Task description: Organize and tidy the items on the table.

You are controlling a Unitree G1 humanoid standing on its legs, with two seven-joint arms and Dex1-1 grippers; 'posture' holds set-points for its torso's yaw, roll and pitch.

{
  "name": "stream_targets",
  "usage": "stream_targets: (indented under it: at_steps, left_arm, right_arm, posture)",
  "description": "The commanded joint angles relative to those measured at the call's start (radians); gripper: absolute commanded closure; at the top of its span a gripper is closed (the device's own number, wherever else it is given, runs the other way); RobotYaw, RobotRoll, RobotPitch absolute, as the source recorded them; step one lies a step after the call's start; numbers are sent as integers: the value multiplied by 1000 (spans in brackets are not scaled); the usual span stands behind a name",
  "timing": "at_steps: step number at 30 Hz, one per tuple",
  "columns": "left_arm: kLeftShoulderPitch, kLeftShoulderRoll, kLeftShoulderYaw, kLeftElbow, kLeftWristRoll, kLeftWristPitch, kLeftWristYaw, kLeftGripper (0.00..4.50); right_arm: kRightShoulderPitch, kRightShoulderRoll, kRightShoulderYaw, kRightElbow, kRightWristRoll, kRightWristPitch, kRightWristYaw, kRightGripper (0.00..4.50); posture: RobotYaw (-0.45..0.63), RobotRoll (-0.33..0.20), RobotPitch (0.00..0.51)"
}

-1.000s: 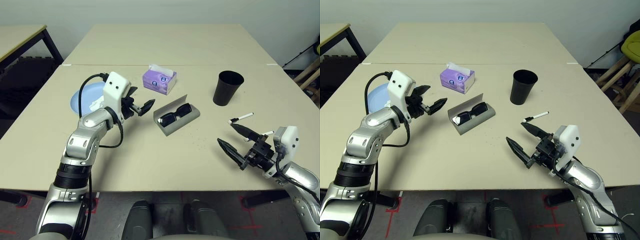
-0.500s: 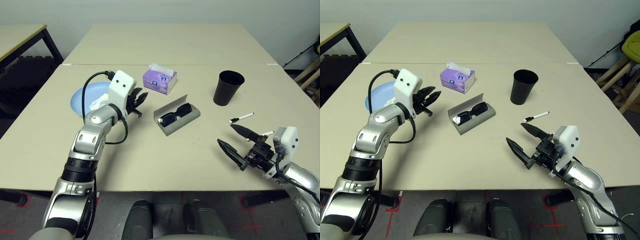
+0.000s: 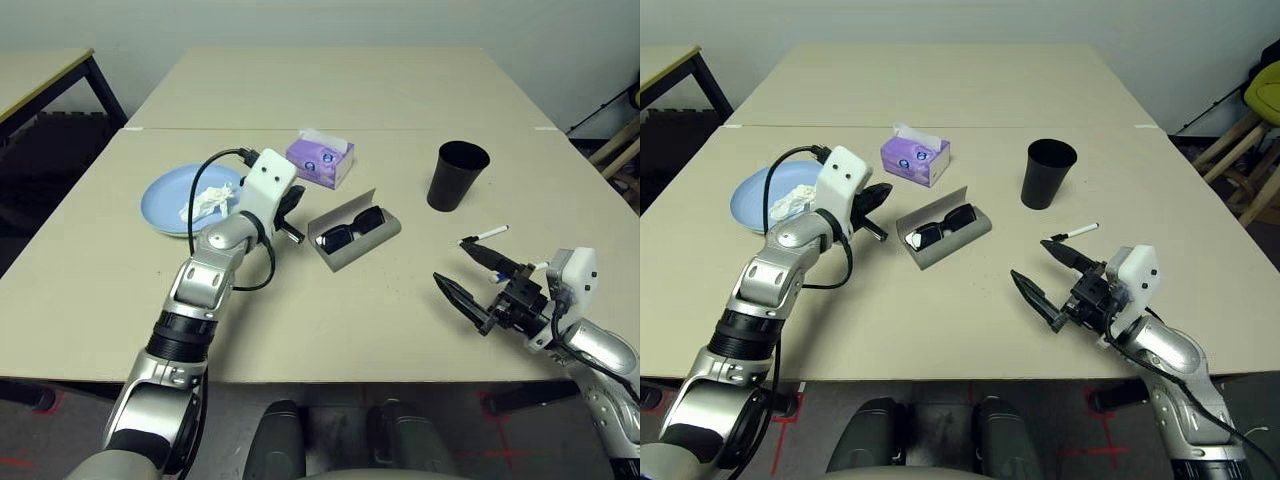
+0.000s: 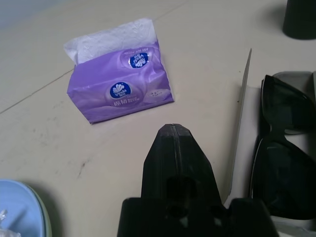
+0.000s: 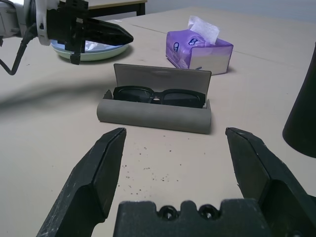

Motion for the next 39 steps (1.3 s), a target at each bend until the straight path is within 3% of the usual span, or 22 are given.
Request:
stream_targets:
  at_steps: [1, 14, 39]
  left_arm:
    - [17, -6, -27, 34, 30, 2, 2, 4478]
    - [69, -30, -77, 3, 51, 21, -23, 4478]
    - [210, 3, -118, -285, 14, 206, -133, 4478]
  right_arm:
    - [1, -6, -9, 20, -9, -18, 8, 0]
    - [16, -4, -7, 22, -16, -37, 7, 0]
    - [8, -14, -4, 48, -39, -53, 28, 0]
  posture:
    - [106, 0, 81]
    - [95, 0, 82]
    - [107, 0, 89]
